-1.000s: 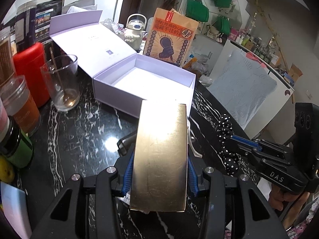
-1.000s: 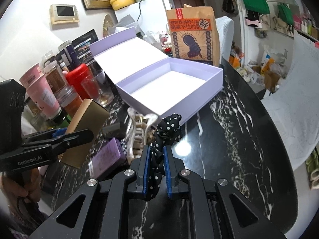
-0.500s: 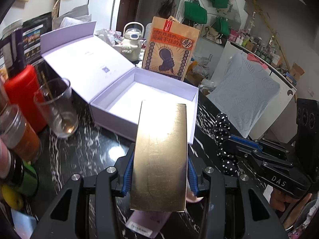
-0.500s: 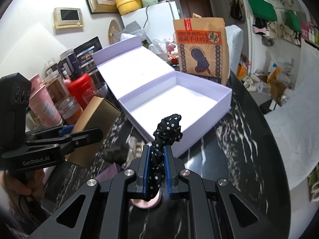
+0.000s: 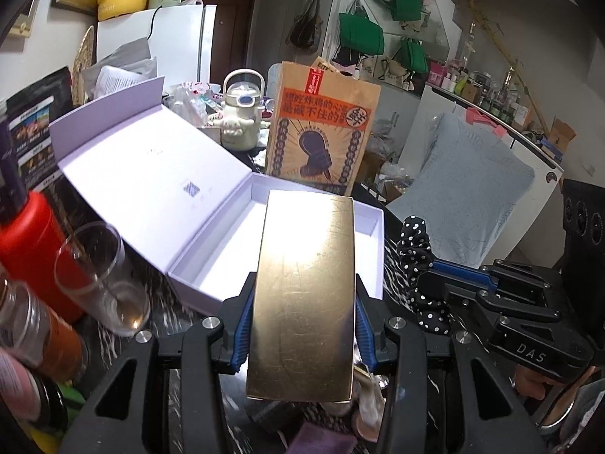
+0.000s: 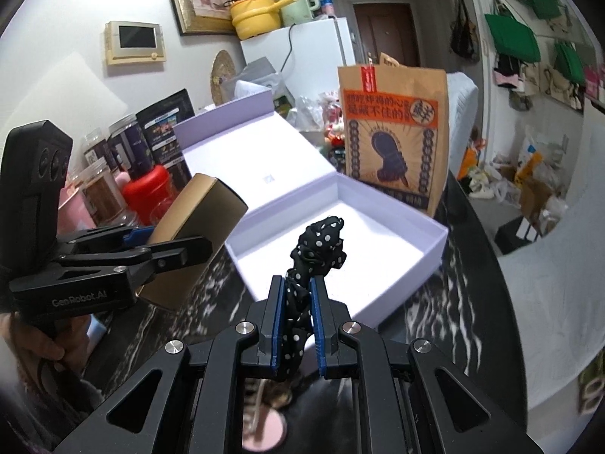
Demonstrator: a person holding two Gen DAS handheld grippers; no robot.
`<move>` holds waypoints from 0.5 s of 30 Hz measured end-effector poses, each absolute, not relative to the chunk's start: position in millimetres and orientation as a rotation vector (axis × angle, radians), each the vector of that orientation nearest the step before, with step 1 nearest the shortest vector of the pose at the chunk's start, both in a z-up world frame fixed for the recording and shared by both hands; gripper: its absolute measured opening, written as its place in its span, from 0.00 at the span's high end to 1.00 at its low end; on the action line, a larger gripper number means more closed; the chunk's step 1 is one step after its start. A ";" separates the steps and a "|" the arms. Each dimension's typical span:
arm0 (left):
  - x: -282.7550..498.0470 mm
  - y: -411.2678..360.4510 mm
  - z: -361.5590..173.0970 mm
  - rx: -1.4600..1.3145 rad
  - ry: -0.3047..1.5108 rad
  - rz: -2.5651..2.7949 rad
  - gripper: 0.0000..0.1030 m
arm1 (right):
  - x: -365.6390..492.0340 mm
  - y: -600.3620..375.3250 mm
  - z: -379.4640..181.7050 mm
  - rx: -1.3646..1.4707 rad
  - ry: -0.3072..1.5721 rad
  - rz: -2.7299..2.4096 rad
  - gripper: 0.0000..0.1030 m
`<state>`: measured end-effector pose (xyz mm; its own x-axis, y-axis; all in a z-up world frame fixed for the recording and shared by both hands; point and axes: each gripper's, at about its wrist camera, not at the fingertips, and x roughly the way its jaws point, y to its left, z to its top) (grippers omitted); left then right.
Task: Organize rigid objects
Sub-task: 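Carry the gold box and scrunchie over the lavender box with both grippers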
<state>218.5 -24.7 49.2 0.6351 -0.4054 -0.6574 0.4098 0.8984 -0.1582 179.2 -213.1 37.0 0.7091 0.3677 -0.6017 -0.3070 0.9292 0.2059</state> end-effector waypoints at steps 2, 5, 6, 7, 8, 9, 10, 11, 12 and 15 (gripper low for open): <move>225.7 -26.0 51.0 0.016 0.745 -0.459 0.57 | 188.4 -213.8 39.0 0.090 0.681 0.380 0.87; 237.8 -29.0 53.2 0.028 0.741 -0.455 0.57 | 201.2 -214.6 42.3 0.084 0.675 0.384 0.87; 243.8 -29.7 53.2 0.032 0.741 -0.454 0.57 | 204.5 -214.9 43.3 0.081 0.673 0.384 0.87; 248.3 -30.9 53.2 0.037 0.744 -0.455 0.57 | 208.3 -215.2 44.3 0.076 0.670 0.385 0.87; 252.9 -32.0 53.5 0.043 0.747 -0.458 0.57 | 212.7 -215.1 44.9 0.071 0.668 0.386 0.87; 257.5 -32.5 53.9 0.044 0.748 -0.456 0.57 | 217.9 -215.1 45.8 0.065 0.667 0.387 0.87; 261.1 -33.2 54.9 0.045 0.747 -0.454 0.57 | 221.3 -215.1 46.5 0.062 0.664 0.388 0.87; 266.1 -34.1 55.7 0.050 0.746 -0.450 0.57 | 225.8 -215.3 47.4 0.061 0.661 0.389 0.87; 270.6 -34.9 56.6 0.054 0.743 -0.445 0.57 | 230.4 -215.5 48.2 0.061 0.660 0.388 0.87; 283.3 -36.6 57.8 0.063 0.737 -0.436 0.57 | 243.2 -216.7 48.8 0.062 0.660 0.384 0.87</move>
<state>283.3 -36.6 57.8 0.6551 -0.3629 -0.6627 0.4063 0.9087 -0.0959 243.2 -216.7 48.8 0.7226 0.3671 -0.5857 -0.3282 0.9279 0.1767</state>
